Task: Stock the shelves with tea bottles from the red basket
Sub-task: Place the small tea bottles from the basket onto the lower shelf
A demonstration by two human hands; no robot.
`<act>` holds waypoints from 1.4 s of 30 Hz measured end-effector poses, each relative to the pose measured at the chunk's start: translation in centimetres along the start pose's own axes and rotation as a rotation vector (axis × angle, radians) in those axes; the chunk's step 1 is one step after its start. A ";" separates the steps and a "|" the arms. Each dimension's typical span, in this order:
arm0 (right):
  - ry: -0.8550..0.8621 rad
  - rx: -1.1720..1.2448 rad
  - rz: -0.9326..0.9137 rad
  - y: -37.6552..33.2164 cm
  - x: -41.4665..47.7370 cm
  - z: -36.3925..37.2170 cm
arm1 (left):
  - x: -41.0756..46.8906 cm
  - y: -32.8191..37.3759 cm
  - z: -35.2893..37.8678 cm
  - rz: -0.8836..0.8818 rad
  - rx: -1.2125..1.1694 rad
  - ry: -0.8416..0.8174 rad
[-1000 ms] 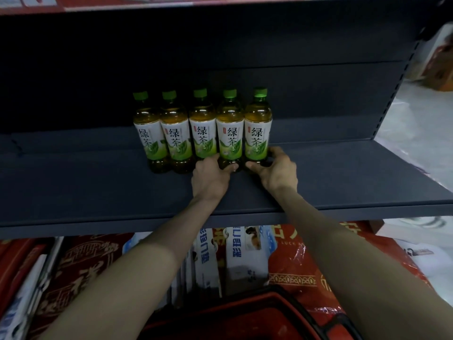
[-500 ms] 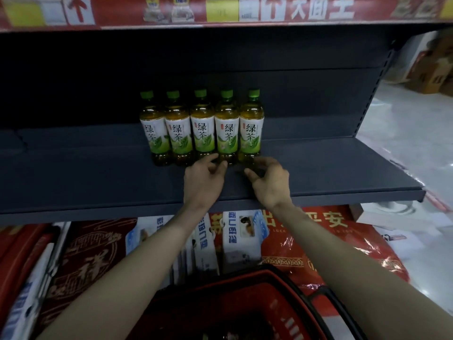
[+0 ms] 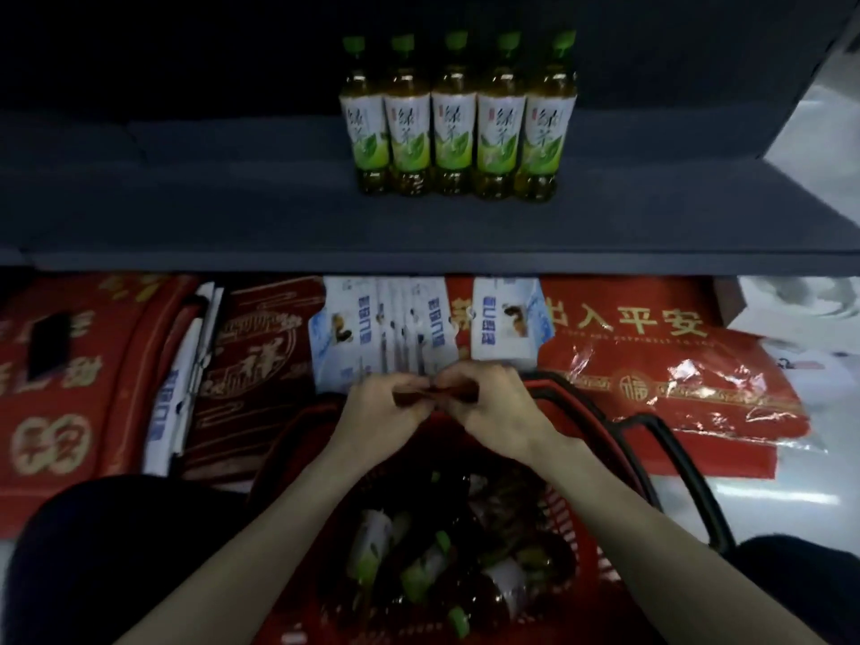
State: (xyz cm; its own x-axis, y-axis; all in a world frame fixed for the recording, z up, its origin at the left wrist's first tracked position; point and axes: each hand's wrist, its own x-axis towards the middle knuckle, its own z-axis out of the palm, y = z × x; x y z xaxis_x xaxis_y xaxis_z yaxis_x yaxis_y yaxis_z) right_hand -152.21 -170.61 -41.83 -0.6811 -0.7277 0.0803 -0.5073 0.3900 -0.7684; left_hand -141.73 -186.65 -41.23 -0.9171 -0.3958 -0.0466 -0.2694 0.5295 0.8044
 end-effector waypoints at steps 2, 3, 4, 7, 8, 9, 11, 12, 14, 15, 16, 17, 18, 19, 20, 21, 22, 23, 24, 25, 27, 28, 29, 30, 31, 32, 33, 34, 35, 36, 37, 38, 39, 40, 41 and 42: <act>-0.125 -0.020 -0.017 0.9 -1.1 1.5 | -1.1 -2.5 0.2 -0.072 0.055 -0.060; -0.182 -0.041 -0.028 1.4 -1.4 1.9 | -1.2 -3.4 0.2 -0.111 0.089 -0.083; -0.235 -0.075 -0.031 2.0 -1.8 2.4 | -1.3 -4.3 0.2 -0.152 0.113 -0.098; -0.349 -0.178 0.016 3.8 -3.2 3.4 | -1.7 -6.7 -0.1 -0.305 0.108 -0.151; -0.376 -0.201 0.043 4.6 -3.6 3.7 | -1.8 -7.4 -0.2 -0.360 0.106 -0.173; -0.407 -0.224 0.069 5.4 -3.9 3.9 | -1.9 -8.0 -0.2 -0.412 0.127 -0.205; -0.471 -0.271 0.127 7.1 -4.2 4.2 | -1.9 -9.4 0.1 -0.501 0.204 -0.279; -0.499 -0.292 0.155 7.9 -4.3 4.3 | -2.0 -10.1 0.4 -0.555 0.229 -0.311; -0.509 -0.316 0.185 9.2 -4.6 4.4 | -2.3 -11.6 1.3 -0.701 0.228 -0.367; -0.490 -0.326 0.182 9.8 -4.8 4.4 | -2.4 -12.3 1.7 -0.762 0.210 -0.385; -0.472 -0.336 0.172 10.4 -4.9 4.4 | -2.5 -13.0 2.2 -0.797 0.200 -0.405; -0.466 -0.342 0.185 11.5 -5.1 4.7 | -2.6 -13.9 2.6 -0.818 0.205 -0.432; -0.470 -0.347 0.223 12.5 -5.2 4.8 | -2.7 -14.4 3.1 -0.830 0.229 -0.462; -0.489 -0.367 0.262 12.5 -5.3 4.7 | -2.9 -14.5 3.4 -0.847 0.255 -0.489; -0.529 -0.403 0.287 13.1 -5.4 4.9 | -3.0 -14.8 3.8 -0.851 0.273 -0.509; -0.570 -0.443 0.306 13.5 -5.5 5.2 | -3.2 -14.9 4.1 -0.847 0.282 -0.521; -0.598 -0.474 0.322 13.7 -5.8 5.4 | -3.4 -15.1 4.4 -0.852 0.271 -0.520; -0.611 -0.491 0.322 13.9 -5.9 5.7 | -3.7 -15.5 4.7 -0.865 0.245 -0.502; -0.613 -0.498 0.318 14.1 -6.0 5.9 | -3.9 -16.0 5.0 -0.883 0.221 -0.480; -0.620 -0.520 0.304 14.5 -6.1 6.2 | -4.0 -16.5 5.3 -0.908 0.198 -0.462; -0.630 -0.581 0.266 15.0 -6.1 6.7 | -4.3 -17.6 6.0 -0.945 0.173 -0.458; -0.625 -0.615 0.243 15.2 -6.2 6.9 | -4.5 -17.8 6.2 -0.957 0.163 -0.456; -0.606 -0.647 0.209 15.3 -6.3 7.1 | -4.5 -18.0 6.6 -0.954 0.170 -0.457; -0.602 -0.673 0.181 15.5 -6.4 7.3 | -4.6 -18.2 7.0 -0.931 0.195 -0.459; -0.591 -0.697 0.165 15.9 -6.6 7.6 | -4.6 -18.5 7.4 -0.904 0.230 -0.454; -0.579 -0.714 0.154 16.2 -6.8 7.9 | -4.6 -18.6 7.7 -0.876 0.255 -0.445; -0.566 -0.721 0.144 16.6 -6.9 8.4 | -4.5 -18.8 7.9 -0.868 0.261 -0.437; -0.557 -0.726 0.136 16.9 -7.0 8.6 | -4.5 -18.9 8.0 -0.866 0.262 -0.439; -0.562 -0.725 0.142 17.1 -6.9 8.8 | -4.4 -18.9 8.0 -0.874 0.258 -0.451; -0.574 -0.727 0.152 17.1 -6.9 8.9 | -4.4 -19.0 8.0 -0.878 0.249 -0.463; -0.581 -0.720 0.160 17.1 -6.9 9.0 | -4.3 -19.1 7.9 -0.875 0.237 -0.459; -0.582 -0.710 0.156 17.2 -6.7 9.1 | -4.3 -19.3 7.8 -0.879 0.228 -0.458; -0.574 -0.700 0.151 17.1 -6.7 9.1 | -4.3 -19.3 7.7 -0.875 0.215 -0.454; -0.567 -0.696 0.147 17.2 -6.6 9.1 | -4.4 -19.4 7.6 -0.871 0.206 -0.456; -0.565 -0.686 0.149 17.2 -6.5 8.9 | -4.5 -19.5 7.5 -0.855 0.198 -0.454; -0.565 -0.665 0.147 17.1 -6.4 8.7 | -4.6 -19.5 7.4 -0.853 0.189 -0.463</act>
State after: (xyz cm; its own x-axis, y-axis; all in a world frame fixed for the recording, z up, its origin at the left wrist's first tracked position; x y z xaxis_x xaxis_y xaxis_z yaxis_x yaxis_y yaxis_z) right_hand -151.90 -164.22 -61.02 -0.4899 -0.7458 -0.4513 -0.7571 0.6207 -0.2039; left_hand -134.43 -189.64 -61.10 -0.4078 -0.3894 -0.8259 -0.8988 0.3302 0.2881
